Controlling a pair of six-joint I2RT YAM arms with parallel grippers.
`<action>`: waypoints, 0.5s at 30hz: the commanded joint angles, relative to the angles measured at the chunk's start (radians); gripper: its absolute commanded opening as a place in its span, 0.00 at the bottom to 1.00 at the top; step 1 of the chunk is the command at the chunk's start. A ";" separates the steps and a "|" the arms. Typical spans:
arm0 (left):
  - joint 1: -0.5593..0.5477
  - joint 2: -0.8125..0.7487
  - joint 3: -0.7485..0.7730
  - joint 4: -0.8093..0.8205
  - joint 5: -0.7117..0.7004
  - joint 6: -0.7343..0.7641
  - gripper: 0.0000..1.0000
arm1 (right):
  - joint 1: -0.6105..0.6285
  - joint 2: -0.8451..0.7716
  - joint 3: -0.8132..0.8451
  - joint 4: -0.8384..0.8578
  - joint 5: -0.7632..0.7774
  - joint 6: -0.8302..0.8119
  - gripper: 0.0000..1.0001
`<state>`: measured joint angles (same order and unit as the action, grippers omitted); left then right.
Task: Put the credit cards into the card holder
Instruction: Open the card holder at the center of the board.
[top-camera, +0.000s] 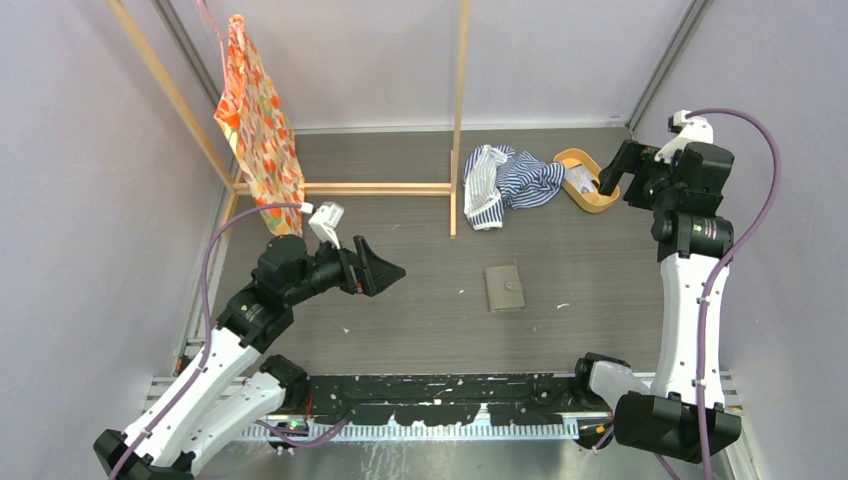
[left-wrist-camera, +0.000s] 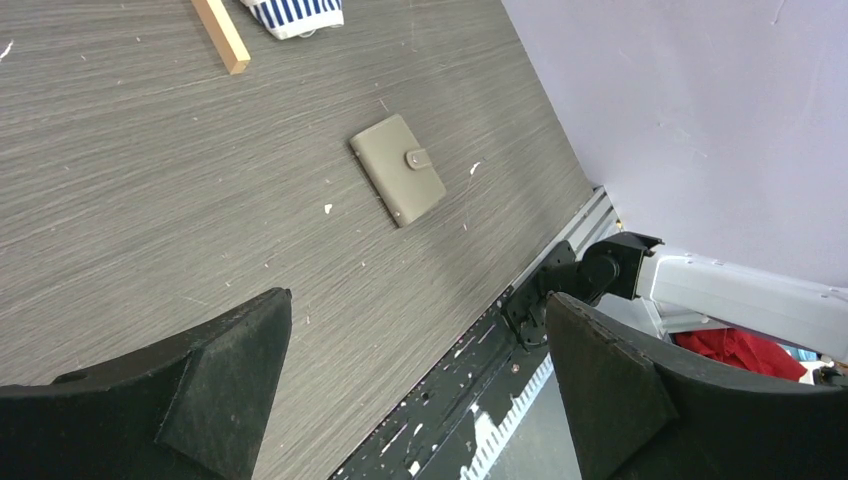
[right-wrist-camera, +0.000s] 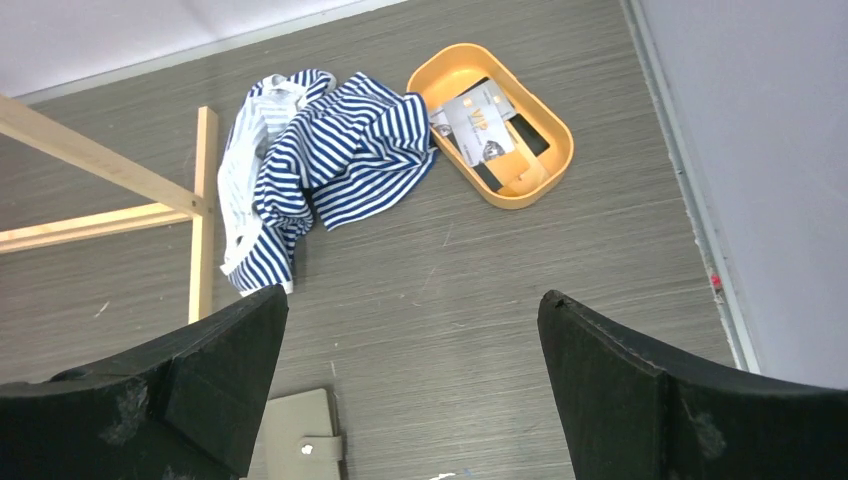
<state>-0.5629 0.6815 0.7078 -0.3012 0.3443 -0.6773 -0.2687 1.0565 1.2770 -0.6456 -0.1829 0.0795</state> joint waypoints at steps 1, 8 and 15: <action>-0.002 -0.019 -0.025 0.033 0.020 -0.009 0.99 | 0.002 0.014 -0.007 0.048 -0.057 0.031 1.00; -0.003 0.014 -0.095 0.120 0.049 -0.046 0.99 | 0.023 0.096 -0.122 0.046 -0.628 -0.309 1.00; -0.004 0.031 -0.152 0.158 0.050 -0.092 0.97 | 0.263 0.317 -0.116 -0.041 -0.417 -0.462 1.00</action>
<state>-0.5629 0.7136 0.5823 -0.2310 0.3683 -0.7311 -0.0963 1.2831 1.1389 -0.6342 -0.6090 -0.2596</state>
